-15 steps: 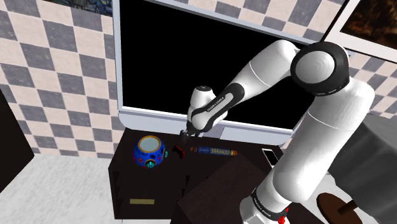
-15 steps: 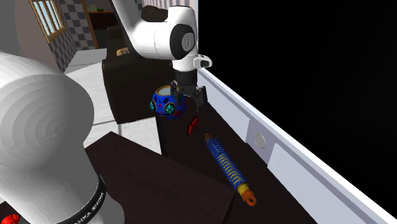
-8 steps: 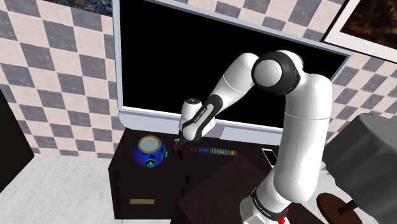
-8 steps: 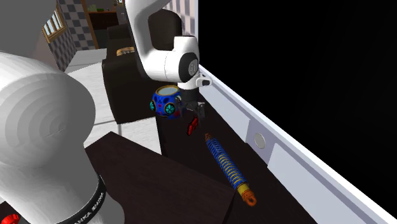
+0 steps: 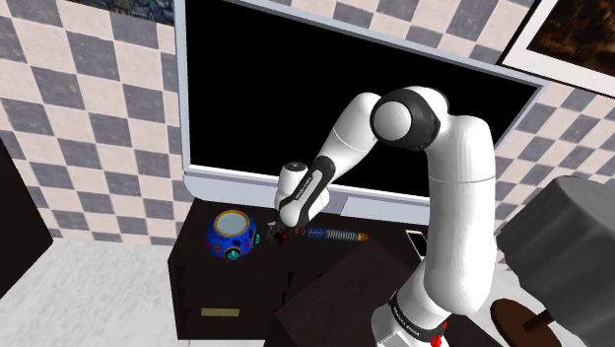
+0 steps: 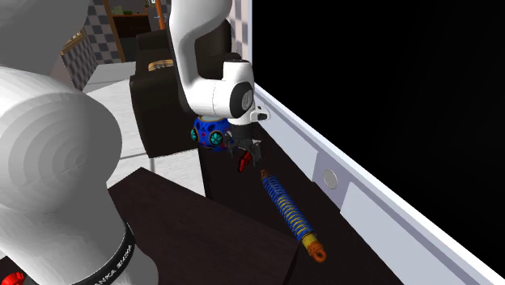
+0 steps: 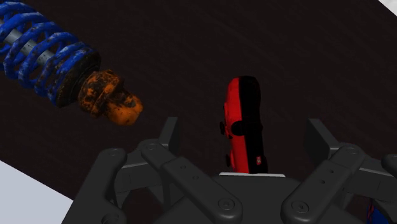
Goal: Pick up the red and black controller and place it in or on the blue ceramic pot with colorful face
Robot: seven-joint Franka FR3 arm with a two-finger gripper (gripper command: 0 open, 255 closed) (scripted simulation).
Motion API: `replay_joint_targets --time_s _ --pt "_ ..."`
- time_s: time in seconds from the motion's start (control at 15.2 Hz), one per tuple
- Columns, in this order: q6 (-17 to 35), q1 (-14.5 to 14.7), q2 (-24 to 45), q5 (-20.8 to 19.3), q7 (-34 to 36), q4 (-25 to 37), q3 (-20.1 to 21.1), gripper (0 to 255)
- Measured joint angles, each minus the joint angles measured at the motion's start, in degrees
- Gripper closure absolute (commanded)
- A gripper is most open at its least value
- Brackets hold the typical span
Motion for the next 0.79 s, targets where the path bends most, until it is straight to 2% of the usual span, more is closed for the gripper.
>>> replay_joint_targets --time_s 0.33,0.4,0.79 --pt "0.24 -0.01 0.35 -0.02 -0.01 0.13 -0.03 0" --pt "0.24 -0.01 0.35 -0.02 -0.01 0.13 -0.03 255" --pt "0.25 -0.02 0.34 -0.02 -0.01 0.13 -0.05 255"
